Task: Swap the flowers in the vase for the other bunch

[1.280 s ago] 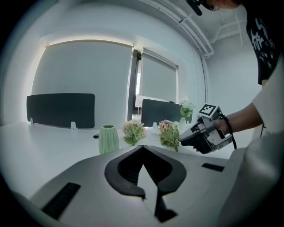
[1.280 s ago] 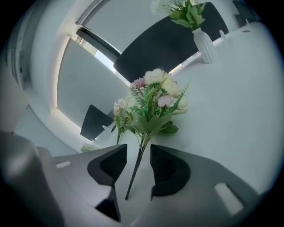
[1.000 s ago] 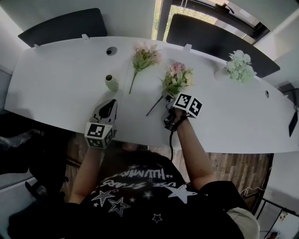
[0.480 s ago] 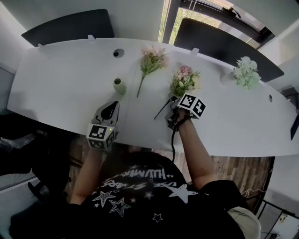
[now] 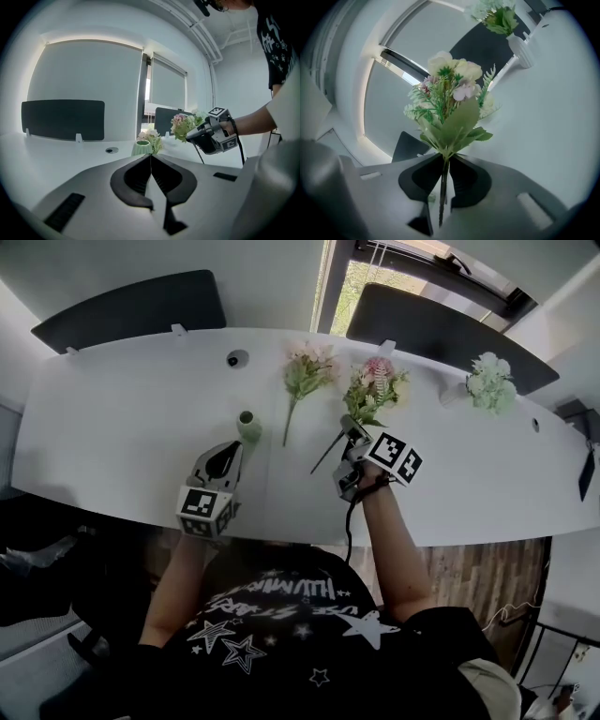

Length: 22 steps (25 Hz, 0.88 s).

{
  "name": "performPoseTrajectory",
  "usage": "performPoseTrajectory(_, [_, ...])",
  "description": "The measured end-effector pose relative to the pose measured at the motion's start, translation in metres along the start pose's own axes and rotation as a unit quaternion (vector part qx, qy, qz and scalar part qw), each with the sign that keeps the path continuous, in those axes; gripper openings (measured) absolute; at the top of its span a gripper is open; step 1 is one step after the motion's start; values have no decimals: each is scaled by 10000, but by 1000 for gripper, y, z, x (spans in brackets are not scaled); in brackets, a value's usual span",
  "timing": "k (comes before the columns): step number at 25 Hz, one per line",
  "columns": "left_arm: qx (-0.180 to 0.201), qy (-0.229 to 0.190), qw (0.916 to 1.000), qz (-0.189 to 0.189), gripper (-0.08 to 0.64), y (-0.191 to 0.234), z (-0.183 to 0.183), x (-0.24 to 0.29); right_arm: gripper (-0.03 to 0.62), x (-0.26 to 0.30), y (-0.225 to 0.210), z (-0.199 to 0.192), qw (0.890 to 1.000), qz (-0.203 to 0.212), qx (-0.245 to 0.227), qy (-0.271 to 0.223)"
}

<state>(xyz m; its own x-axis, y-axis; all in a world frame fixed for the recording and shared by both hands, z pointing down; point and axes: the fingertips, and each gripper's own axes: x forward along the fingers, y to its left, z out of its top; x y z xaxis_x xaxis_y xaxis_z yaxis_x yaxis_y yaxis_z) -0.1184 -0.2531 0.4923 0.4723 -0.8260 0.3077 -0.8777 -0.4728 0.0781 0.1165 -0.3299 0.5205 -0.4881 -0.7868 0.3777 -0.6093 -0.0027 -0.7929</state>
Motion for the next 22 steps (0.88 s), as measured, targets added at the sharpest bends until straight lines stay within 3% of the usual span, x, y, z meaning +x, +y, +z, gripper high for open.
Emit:
performPoseTrajectory(6, [40,-176,9996,-204,9,10,17,2,49,-6,67,18,9955,580,-444,-596])
performPoseTrajectory(13, [479,-241,9965,-646,213,6,17,12,51,-4,137,21,9799,1253,-1229,-947])
performPoseTrajectory(17, [337,-313,9963,-732,304,7,12,20,51,1,173,17,9685,1631,-1578,-1021])
performPoseTrajectory(22, [287,-106,9962,-810,331,7,4,33,51,12,197,9,9597,1778,-1954,-956])
